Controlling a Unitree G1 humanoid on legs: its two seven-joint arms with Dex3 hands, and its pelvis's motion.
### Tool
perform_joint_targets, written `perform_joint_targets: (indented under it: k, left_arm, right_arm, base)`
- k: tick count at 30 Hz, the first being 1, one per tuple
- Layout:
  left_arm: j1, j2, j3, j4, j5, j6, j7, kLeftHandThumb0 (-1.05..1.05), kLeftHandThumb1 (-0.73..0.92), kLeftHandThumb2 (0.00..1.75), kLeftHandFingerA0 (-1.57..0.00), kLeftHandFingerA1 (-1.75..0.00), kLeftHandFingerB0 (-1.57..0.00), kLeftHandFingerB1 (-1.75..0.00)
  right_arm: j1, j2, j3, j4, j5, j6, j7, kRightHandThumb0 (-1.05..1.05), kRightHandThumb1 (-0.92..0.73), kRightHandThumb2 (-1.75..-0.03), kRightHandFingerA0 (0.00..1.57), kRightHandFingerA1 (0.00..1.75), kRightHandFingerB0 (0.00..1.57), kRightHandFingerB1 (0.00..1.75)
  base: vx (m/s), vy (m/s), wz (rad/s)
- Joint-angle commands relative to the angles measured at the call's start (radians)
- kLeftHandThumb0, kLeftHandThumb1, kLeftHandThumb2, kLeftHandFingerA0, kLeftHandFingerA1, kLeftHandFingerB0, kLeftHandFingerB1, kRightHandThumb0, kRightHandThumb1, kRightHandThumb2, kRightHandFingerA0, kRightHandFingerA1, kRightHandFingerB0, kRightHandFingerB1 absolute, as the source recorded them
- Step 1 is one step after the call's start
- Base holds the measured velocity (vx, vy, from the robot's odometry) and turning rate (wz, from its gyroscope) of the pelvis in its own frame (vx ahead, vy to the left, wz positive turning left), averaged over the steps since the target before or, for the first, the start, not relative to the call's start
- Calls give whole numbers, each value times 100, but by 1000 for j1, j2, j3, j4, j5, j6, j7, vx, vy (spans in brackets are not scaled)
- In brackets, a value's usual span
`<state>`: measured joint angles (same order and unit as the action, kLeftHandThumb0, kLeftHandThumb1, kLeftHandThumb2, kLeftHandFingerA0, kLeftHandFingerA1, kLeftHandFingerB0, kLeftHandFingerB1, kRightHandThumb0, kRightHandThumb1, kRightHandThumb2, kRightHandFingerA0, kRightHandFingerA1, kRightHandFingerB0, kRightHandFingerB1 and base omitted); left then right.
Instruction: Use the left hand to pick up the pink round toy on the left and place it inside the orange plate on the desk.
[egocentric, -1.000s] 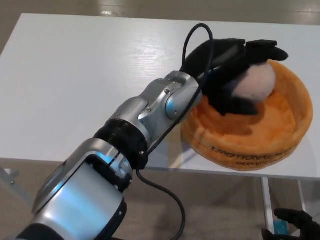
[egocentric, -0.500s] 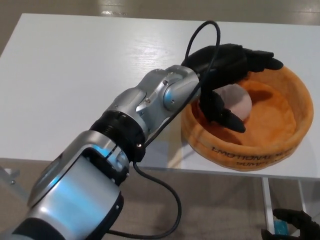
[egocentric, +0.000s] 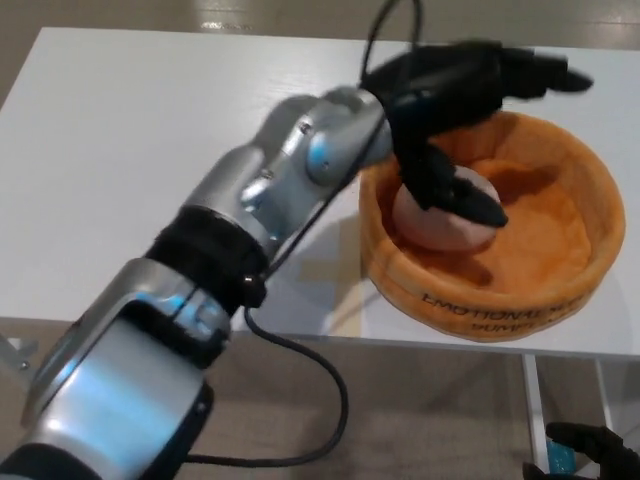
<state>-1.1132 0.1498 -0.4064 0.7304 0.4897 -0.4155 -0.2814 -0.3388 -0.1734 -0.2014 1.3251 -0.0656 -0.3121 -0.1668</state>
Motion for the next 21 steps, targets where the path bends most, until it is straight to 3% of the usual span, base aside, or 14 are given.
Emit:
perform_joint_targets:
  k: [1, 2, 4, 5, 11, 12, 14, 15, 19, 20, 21]
  left_arm:
    - [138, 101, 95, -294, -188, 69, -192, -37, 22, 87, -1, -50, 0, -45]
    - [192, 135, 126, -386, -240, 70, -215, -81, 47, 79, -15, -38, -20, -37]
    - [253, 168, 159, -489, -294, 80, -242, -81, 47, 79, -15, -38, -20, -37]
    - [300, 187, 180, -540, -324, 69, -244, -76, 55, 58, -22, -30, -27, -30]
    - [606, 286, 291, -810, -516, 57, -283, -68, 52, 57, -28, -33, -33, -32]
    - [683, 302, 311, -859, -563, 52, -291, -67, 43, 79, -27, -45, -34, -45]
    - [759, 315, 330, -910, -605, 49, -296, -67, 43, 79, -27, -45, -34, -45]
    - [884, 337, 346, -962, -652, -4, -300, -62, 51, 57, -39, -38, -39, -35]
    - [982, 355, 363, -1009, -687, -26, -307, -62, 52, 57, -41, -38, -39, -35]
    - [1090, 363, 370, -1065, -779, 5, -335, -65, 48, 81, -41, -53, -34, -46]
    - [1120, 366, 372, -1083, -806, 15, -343, -65, 48, 81, -41, -53, -34, -46]
  right_arm:
    - [37, 4, -9, 2, 15, -2, 16, -17, -33, -89, 34, 101, 32, 104]
    - [42, 4, -10, 2, 16, -4, 18, -19, -32, -92, 35, 100, 32, 99]
    - [48, 2, -9, 2, 15, -5, 22, -19, -32, -92, 35, 100, 32, 99]
    - [50, 1, -7, 2, 12, -5, 19, -19, -30, -93, 38, 101, 32, 98]
    - [51, 0, 0, 2, 1, -4, 3, -18, -27, -94, 39, 104, 33, 104]
    - [48, -1, 1, 2, 1, -3, 1, -18, -28, -93, 39, 103, 33, 102]
    - [46, -2, 0, 2, 1, -1, 1, -18, -28, -93, 39, 103, 33, 102]
    - [43, -3, -1, 1, 3, 2, 6, -18, -31, -90, 38, 100, 33, 99]
    - [37, -5, 5, 2, -3, 8, 6, -19, -31, -91, 37, 99, 33, 98]
    - [32, -6, 6, 2, -4, 8, 5, -20, -30, -92, 39, 100, 34, 97]
    - [31, -6, 6, 2, -5, 8, 4, -20, -30, -92, 39, 100, 34, 97]
  base:
    - [0, 0, 0]
    - [0, 0, 0]
    - [0, 0, 0]
    - [0, 0, 0]
    - [0, 0, 0]
    - [0, 0, 0]
    - [0, 0, 0]
    - [0, 0, 0]
    - [0, 0, 0]
    - [0, 0, 0]
    - [0, 0, 0]
